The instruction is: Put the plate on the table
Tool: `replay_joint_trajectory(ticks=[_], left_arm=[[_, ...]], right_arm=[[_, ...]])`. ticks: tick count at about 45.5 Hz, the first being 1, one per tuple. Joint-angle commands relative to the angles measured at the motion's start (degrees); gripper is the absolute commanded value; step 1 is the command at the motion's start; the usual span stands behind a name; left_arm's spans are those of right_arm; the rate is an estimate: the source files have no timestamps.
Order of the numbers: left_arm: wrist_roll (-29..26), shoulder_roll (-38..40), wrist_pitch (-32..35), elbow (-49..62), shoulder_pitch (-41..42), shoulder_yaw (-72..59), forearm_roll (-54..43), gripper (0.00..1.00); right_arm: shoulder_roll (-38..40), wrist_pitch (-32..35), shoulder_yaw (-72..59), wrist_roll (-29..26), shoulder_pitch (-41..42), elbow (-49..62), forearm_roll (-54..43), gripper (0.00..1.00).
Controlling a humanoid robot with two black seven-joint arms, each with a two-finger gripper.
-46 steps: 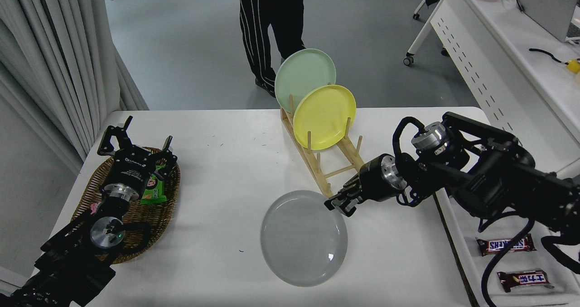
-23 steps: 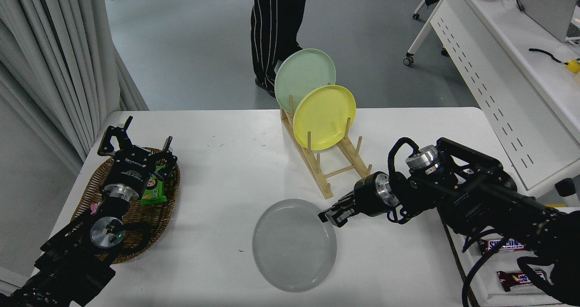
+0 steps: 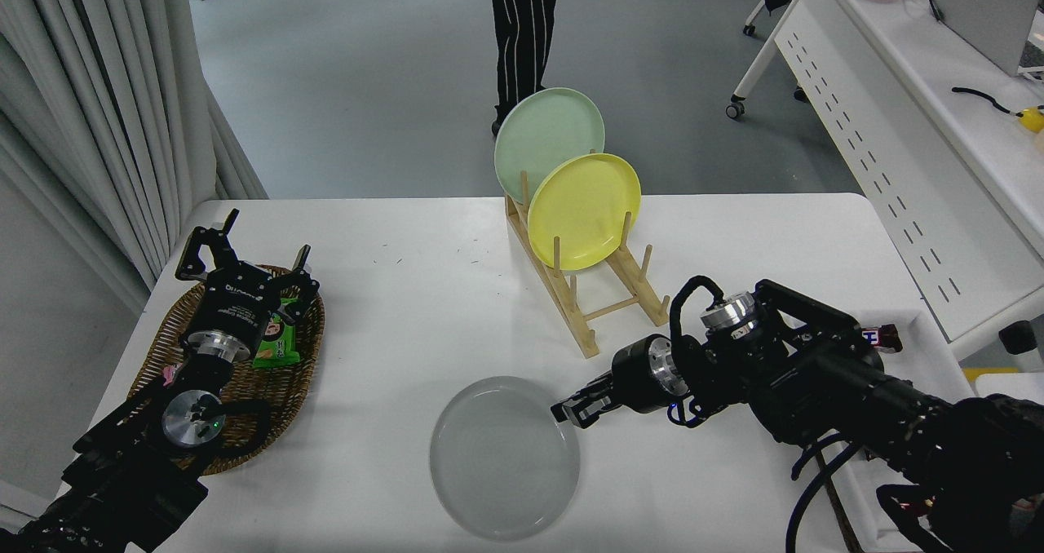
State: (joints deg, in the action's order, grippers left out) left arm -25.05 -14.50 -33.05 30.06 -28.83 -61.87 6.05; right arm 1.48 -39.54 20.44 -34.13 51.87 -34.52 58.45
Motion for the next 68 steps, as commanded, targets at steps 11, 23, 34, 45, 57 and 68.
replay_joint_trajectory(ticks=[11,23,34,45,57,68], left_arm=[[0.0,0.0,-0.1,0.1,0.0,0.0,0.0,1.00],[0.0,0.0,0.0,0.0,0.0,0.0,0.0,1.00],[0.0,0.0,0.0,0.0,0.0,0.0,0.0,1.00],[0.0,0.0,0.0,0.0,0.0,0.0,0.0,1.00],[0.0,0.0,0.0,0.0,0.0,0.0,0.0,1.00],[0.0,0.0,0.0,0.0,0.0,0.0,0.0,1.00]], right_arm=[[-1.5,-0.4,-0.6,-0.1,-0.3,2.1,-1.0,0.00],[-1.5,-0.4,-0.7,-0.1,-0.5,2.9,-1.1,0.00],[-1.5,-0.4,-0.8,-0.1,-0.8,2.9,-1.5,0.00],[-1.5,-0.4,-0.6,-0.1,-0.9,2.9,-2.0,0.00],[-1.5,-0.3,0.0,-0.1,-1.0,2.8,-2.2,0.35],[-1.5,-0.2,0.0,-0.1,-0.8,2.7,-2.0,0.52]])
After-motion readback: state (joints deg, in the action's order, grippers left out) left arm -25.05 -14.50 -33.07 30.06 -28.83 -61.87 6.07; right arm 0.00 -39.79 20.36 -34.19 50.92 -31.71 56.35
